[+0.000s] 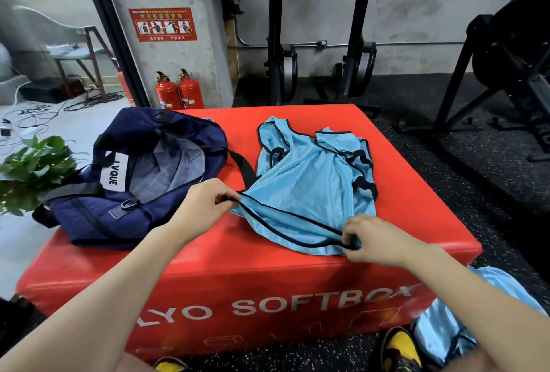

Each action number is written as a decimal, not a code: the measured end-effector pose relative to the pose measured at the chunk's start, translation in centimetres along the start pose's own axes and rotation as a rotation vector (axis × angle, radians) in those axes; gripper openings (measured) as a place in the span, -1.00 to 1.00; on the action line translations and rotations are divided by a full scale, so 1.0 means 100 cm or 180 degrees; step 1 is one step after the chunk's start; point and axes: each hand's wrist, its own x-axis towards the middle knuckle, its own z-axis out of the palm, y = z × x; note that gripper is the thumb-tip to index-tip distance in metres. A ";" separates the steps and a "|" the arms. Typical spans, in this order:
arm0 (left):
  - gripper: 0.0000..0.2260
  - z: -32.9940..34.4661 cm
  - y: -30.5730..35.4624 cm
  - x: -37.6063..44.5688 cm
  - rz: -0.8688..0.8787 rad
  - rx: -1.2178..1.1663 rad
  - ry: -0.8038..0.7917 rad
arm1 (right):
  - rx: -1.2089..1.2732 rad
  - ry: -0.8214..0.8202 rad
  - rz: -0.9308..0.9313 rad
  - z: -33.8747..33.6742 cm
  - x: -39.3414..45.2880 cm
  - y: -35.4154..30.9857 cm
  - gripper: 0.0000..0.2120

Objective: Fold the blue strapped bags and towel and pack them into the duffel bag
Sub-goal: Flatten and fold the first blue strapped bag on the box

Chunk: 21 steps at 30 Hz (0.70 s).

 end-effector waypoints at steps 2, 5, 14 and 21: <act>-0.80 -0.001 0.000 0.000 -0.0009 -0.0009 0.0046 | -0.0002 0.0128 0.0041 -0.005 -0.001 0.001 -0.84; -0.76 -0.003 0.008 0.004 -0.0024 -0.0091 0.0224 | 0.0219 0.0870 0.0100 -0.023 -0.006 0.009 -0.79; -0.67 -0.070 0.106 0.069 0.0335 -0.0043 0.0731 | -0.0280 0.2424 0.0566 -0.156 -0.012 0.005 -0.93; -0.87 -0.158 0.193 0.102 0.0825 0.0351 0.1050 | -0.1382 0.2382 0.0310 -0.267 -0.035 -0.010 -0.79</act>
